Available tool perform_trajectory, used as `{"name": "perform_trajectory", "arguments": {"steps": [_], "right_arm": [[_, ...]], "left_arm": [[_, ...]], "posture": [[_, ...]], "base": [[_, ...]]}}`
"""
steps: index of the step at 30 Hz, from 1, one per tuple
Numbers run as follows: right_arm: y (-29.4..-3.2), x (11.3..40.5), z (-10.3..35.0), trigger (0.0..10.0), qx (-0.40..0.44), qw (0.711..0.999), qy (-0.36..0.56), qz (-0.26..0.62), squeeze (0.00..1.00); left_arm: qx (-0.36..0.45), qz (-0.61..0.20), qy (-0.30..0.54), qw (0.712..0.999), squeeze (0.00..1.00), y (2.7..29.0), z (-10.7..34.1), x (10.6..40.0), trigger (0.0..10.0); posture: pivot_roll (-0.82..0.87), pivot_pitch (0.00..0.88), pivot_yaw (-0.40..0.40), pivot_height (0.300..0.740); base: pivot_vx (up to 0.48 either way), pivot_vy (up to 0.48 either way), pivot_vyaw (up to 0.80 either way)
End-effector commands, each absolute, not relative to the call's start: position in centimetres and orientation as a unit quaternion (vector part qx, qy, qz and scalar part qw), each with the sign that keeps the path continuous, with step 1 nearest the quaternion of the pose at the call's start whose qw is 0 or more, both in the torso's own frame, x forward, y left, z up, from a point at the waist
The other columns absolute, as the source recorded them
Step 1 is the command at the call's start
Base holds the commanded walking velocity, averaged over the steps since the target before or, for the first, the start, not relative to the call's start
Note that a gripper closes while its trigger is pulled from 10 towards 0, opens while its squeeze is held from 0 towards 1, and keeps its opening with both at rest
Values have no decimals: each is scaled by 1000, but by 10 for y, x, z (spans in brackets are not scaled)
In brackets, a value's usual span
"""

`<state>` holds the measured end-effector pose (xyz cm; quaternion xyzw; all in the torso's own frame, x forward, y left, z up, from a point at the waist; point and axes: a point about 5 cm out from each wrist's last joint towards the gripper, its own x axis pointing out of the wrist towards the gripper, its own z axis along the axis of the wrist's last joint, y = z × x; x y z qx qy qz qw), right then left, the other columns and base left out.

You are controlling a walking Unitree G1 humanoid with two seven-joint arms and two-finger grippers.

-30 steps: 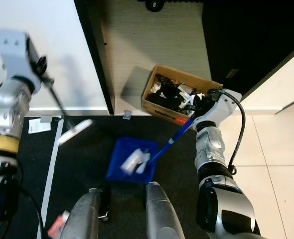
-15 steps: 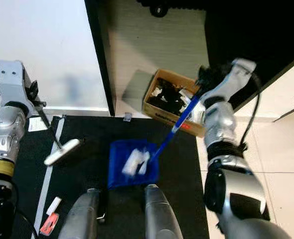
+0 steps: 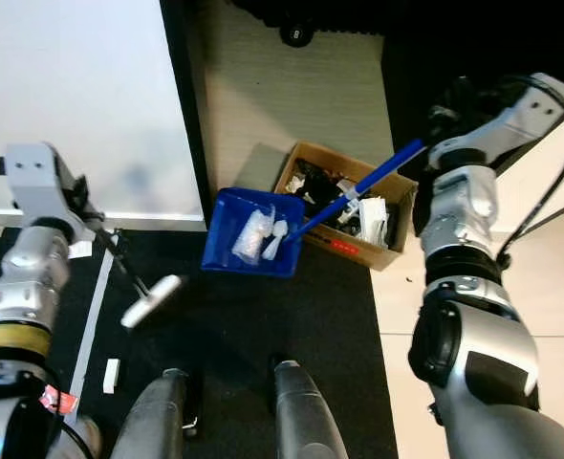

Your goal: Sweep floor

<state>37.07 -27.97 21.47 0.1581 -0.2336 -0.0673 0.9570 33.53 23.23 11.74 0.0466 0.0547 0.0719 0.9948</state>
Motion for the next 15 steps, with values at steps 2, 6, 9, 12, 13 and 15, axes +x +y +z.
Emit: {"name": "perform_trajectory", "arguments": {"steps": [2,6,9,12,13,15], "right_arm": [[-292,365,221,10000,140,952,-256,-95,0],[-296,362,220,10000,128,950,-259,-117,0],[-298,360,222,10000,134,943,-275,-128,0],[-303,358,225,10000,168,928,-299,-144,0],[-306,357,226,10000,186,921,-307,-152,0],[-307,356,227,10000,191,919,-309,-155,0]], "left_arm": [[53,67,59,995,0,227,109,332,10000],[51,53,57,996,0,216,103,331,10000],[52,56,48,996,0,212,102,331,10000],[51,68,35,996,0,211,102,331,10000],[50,72,32,996,0,211,102,331,10000],[50,74,30,996,0,211,102,331,10000]], "posture": [[-14,101,-20,740],[-17,101,-15,740],[-16,96,-12,740],[-13,88,-10,740],[-11,81,-11,740],[-11,80,-11,740]], "base": [[0,0,0],[0,0,0],[0,0,0],[0,0,0],[0,0,0],[0,0,0]]}}
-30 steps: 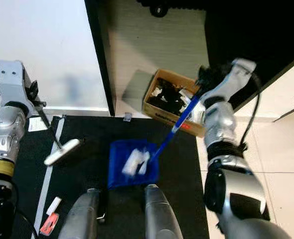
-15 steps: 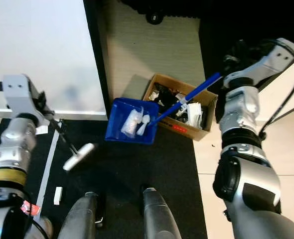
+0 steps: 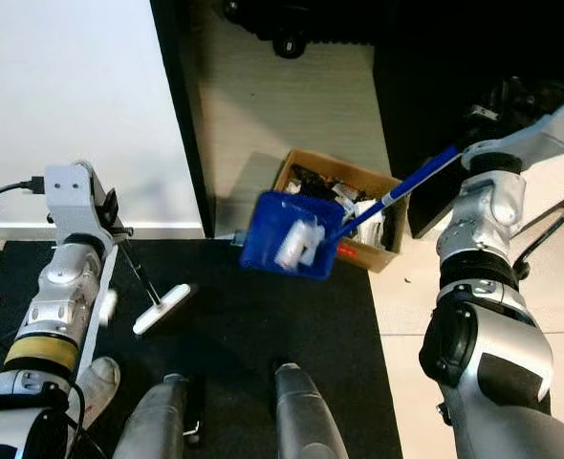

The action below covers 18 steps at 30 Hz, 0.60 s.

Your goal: Sweep floor

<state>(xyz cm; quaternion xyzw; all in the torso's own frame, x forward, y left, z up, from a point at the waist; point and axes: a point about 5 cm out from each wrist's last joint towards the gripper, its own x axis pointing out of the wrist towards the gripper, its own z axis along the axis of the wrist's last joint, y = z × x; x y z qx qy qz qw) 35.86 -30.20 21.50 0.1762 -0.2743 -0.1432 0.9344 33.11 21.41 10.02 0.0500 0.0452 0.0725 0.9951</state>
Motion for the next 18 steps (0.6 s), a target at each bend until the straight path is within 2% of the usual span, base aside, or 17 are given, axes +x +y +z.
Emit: {"name": "perform_trajectory", "arguments": {"steps": [1,11,18], "right_arm": [[-308,356,227,10000,194,917,-311,-156,0],[-308,357,229,10000,200,913,-316,-162,0],[-310,357,230,10000,203,911,-318,-164,0]], "left_arm": [[49,76,29,995,0,212,102,331,10000],[29,103,10,994,0,214,104,333,10000],[47,81,24,995,0,212,101,334,10000]], "posture": [[-11,76,-10,740],[-11,60,-8,740],[-8,69,-11,740]], "base": [[0,0,0],[0,0,0],[0,0,0]]}}
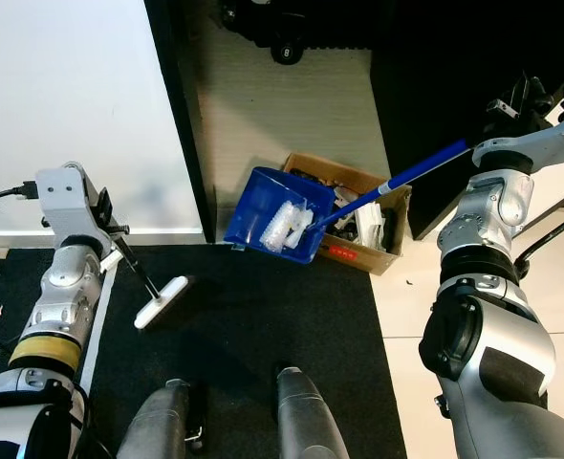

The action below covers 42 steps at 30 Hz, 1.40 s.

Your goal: Sweep floor

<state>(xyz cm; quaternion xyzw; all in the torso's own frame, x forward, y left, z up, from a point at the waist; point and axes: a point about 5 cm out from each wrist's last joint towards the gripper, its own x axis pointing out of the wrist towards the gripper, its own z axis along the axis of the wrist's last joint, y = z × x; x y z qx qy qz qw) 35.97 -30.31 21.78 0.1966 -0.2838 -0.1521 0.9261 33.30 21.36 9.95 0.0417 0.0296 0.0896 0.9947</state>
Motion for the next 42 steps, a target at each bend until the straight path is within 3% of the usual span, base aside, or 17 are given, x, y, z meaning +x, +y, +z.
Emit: {"name": "perform_trajectory", "arguments": {"steps": [1,42], "right_arm": [[-310,357,230,10000,203,911,-318,-165,0],[-311,358,232,10000,199,914,-317,-158,0]], "left_arm": [[40,72,21,996,0,212,101,333,10000],[22,61,9,998,0,207,101,333,10000]], "posture": [[-8,70,-12,740],[-11,70,-16,740]], "base": [[0,0,0],[424,0,0]]}}
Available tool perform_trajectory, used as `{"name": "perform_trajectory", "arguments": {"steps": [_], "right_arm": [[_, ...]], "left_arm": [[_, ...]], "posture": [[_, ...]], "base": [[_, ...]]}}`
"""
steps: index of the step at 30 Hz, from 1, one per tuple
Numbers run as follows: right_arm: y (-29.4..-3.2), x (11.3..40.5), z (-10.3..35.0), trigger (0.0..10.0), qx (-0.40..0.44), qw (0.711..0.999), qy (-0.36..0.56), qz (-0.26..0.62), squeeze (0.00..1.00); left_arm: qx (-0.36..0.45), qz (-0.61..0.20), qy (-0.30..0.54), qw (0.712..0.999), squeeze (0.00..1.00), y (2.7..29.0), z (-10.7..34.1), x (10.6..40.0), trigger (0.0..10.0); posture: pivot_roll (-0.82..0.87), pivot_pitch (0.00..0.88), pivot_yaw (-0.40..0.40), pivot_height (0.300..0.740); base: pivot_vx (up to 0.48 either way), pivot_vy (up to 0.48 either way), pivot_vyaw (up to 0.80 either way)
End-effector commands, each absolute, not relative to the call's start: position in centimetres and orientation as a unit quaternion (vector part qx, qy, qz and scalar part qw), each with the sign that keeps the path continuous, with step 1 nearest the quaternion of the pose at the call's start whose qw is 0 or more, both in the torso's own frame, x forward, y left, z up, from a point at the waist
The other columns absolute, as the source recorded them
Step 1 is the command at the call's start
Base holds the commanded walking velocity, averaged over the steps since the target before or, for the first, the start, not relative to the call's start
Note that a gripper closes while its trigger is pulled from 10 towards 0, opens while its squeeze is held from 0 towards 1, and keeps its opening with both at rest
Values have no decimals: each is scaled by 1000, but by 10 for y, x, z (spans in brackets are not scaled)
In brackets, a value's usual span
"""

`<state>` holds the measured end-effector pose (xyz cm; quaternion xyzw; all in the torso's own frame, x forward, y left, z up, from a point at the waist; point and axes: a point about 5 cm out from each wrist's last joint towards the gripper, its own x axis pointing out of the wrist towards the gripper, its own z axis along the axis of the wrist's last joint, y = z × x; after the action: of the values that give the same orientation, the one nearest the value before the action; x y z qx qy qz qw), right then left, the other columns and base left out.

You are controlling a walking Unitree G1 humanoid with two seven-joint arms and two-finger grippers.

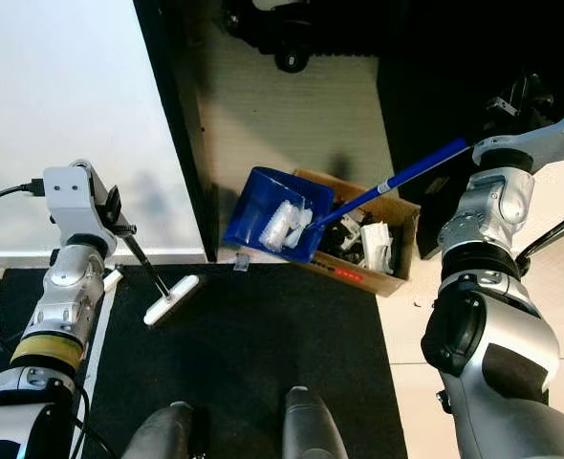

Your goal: Sweep floor

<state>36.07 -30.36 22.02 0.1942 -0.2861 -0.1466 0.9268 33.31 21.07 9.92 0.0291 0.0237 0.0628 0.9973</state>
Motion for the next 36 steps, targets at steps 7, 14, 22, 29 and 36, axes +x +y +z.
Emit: {"name": "perform_trajectory", "arguments": {"steps": [7,14,22,29,36], "right_arm": [[-309,358,231,10000,199,915,-317,-153,0],[-307,359,229,10000,201,915,-316,-150,0],[-301,361,226,10000,208,916,-312,-143,0],[-291,364,222,10000,209,920,-305,-130,0],[-289,364,219,10000,209,921,-303,-128,0]], "left_arm": [[18,60,4,998,0,205,101,333,10000],[14,67,-7,998,0,205,103,333,10000],[14,71,-14,997,0,206,106,337,10000],[11,76,-14,997,0,208,105,338,10000],[10,76,-14,997,0,208,103,336,10000]], "posture": [[-11,64,-14,740],[-9,36,-13,740],[-2,4,-12,740],[2,0,-11,740],[3,0,-11,740]], "base": [[454,0,0],[459,0,0],[458,0,0],[476,0,0],[480,0,0]]}}
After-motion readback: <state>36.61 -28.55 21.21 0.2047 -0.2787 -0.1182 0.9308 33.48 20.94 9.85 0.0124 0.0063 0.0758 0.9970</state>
